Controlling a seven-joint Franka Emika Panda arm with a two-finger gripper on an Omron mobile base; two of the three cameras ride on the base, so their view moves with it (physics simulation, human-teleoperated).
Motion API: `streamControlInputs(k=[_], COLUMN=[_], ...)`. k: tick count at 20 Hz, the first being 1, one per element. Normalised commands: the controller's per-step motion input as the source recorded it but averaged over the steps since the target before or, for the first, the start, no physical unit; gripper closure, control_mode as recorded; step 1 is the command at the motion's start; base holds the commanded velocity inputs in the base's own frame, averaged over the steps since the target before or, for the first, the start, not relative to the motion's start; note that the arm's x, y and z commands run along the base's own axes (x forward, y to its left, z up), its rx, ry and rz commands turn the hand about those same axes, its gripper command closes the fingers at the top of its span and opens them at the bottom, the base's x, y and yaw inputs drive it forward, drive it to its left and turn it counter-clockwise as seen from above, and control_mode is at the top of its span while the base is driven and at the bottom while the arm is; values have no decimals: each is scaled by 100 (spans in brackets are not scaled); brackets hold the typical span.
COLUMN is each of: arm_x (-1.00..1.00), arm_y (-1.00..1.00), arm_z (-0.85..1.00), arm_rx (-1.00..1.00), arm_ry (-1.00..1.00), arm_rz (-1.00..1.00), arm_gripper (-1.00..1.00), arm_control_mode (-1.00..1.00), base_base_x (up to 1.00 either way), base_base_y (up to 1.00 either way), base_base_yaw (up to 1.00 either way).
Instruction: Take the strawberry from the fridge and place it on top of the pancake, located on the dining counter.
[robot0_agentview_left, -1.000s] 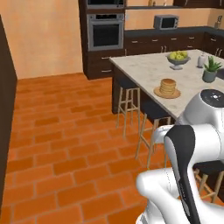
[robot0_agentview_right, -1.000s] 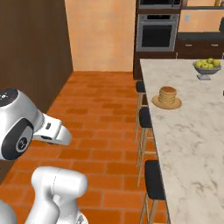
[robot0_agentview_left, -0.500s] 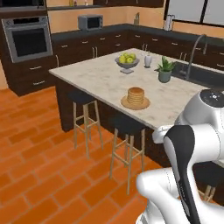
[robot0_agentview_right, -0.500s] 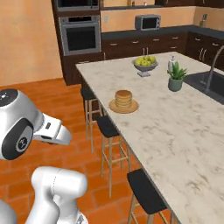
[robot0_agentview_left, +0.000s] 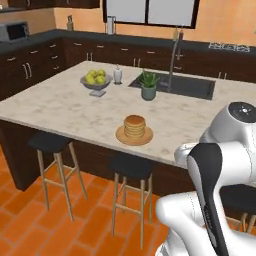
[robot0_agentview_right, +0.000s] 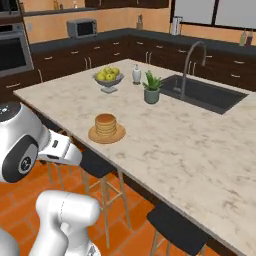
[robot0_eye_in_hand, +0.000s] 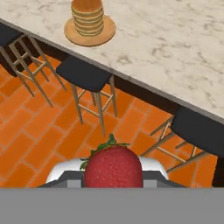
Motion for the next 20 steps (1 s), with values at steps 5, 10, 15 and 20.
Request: streamControlInputs(k=[5,10,15,20], arm_x=[0,0,0,0], arm_y=[0,0,0,0], arm_z=[0,0,0,0], arm_rx=[0,0,0,0], arm_ry=[0,0,0,0], arm_rz=[0,0,0,0], arm_gripper=[100,100,100,100], arm_control_mode=[100,100,100,100], base_base_x=[29,15,27,35], base_base_y=[56,70,100,99], base_base_yaw=[-65,-66,-51,-39])
